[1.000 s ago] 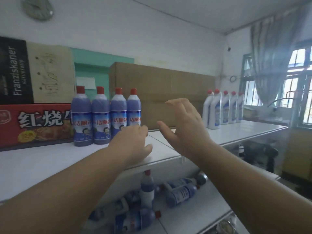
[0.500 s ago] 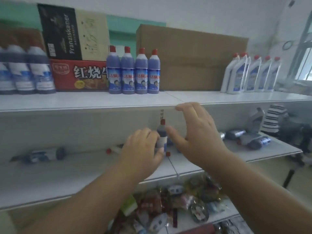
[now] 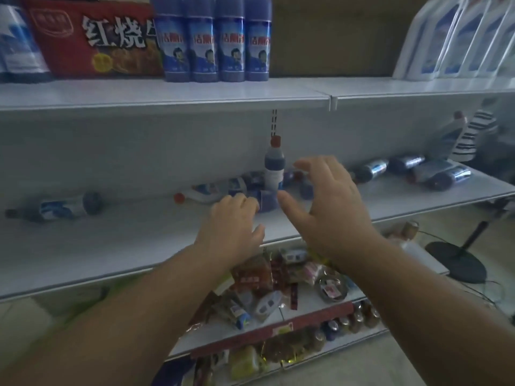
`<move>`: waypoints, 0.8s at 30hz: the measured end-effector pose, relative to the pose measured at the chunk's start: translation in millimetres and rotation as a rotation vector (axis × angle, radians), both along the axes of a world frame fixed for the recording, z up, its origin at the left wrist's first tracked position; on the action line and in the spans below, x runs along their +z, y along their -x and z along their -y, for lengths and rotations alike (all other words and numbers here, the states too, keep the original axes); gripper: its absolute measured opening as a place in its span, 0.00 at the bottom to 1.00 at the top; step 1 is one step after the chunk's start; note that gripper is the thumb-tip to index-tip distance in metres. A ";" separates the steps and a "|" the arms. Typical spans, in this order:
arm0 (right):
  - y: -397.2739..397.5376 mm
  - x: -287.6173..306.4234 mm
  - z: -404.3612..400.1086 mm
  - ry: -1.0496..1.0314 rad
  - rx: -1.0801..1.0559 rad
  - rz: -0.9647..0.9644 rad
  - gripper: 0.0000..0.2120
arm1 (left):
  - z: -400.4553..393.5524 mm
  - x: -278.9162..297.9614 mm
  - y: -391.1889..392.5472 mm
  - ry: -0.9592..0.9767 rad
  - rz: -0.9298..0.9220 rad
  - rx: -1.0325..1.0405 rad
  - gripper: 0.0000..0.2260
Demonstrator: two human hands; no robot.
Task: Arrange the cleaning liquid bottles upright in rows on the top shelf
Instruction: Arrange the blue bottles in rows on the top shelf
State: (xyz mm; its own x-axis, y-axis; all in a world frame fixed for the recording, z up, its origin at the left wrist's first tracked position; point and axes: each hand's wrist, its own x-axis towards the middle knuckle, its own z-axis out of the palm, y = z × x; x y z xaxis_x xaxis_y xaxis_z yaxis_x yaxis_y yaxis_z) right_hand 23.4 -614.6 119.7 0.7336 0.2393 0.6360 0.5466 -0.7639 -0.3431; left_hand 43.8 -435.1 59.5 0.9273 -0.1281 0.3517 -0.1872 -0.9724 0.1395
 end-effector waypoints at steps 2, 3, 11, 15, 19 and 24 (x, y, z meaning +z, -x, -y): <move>-14.4 -7.4 -6.2 -0.009 -0.029 -0.013 0.23 | -9.2 -10.0 -22.8 0.002 -0.034 -0.009 0.16; -21.7 -11.5 -8.9 -0.011 -0.043 -0.021 0.22 | -12.9 -15.6 -34.4 -0.001 -0.057 -0.015 0.16; -84.3 -35.5 -9.7 -0.039 -0.094 -0.143 0.19 | -12.5 -42.1 -118.7 0.034 -0.164 -0.007 0.13; -133.7 -47.7 -3.6 -0.032 -0.068 -0.184 0.17 | -7.0 -53.2 -162.9 -0.066 -0.113 0.054 0.20; -186.3 -64.6 1.2 0.008 0.002 -0.202 0.18 | -7.4 -69.3 -195.0 -0.111 -0.150 0.109 0.28; -239.5 -79.8 7.3 0.051 0.093 -0.199 0.19 | -7.8 -75.9 -211.9 -0.297 -0.200 0.100 0.30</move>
State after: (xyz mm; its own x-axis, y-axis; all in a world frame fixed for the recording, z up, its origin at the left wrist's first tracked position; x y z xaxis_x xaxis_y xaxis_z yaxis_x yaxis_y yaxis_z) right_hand 262.9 -621.9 39.9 0.8166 0.3400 0.4665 0.5410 -0.7326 -0.4131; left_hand 255.7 -427.3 -16.4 0.9871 -0.1026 0.1230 -0.0868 -0.9880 -0.1276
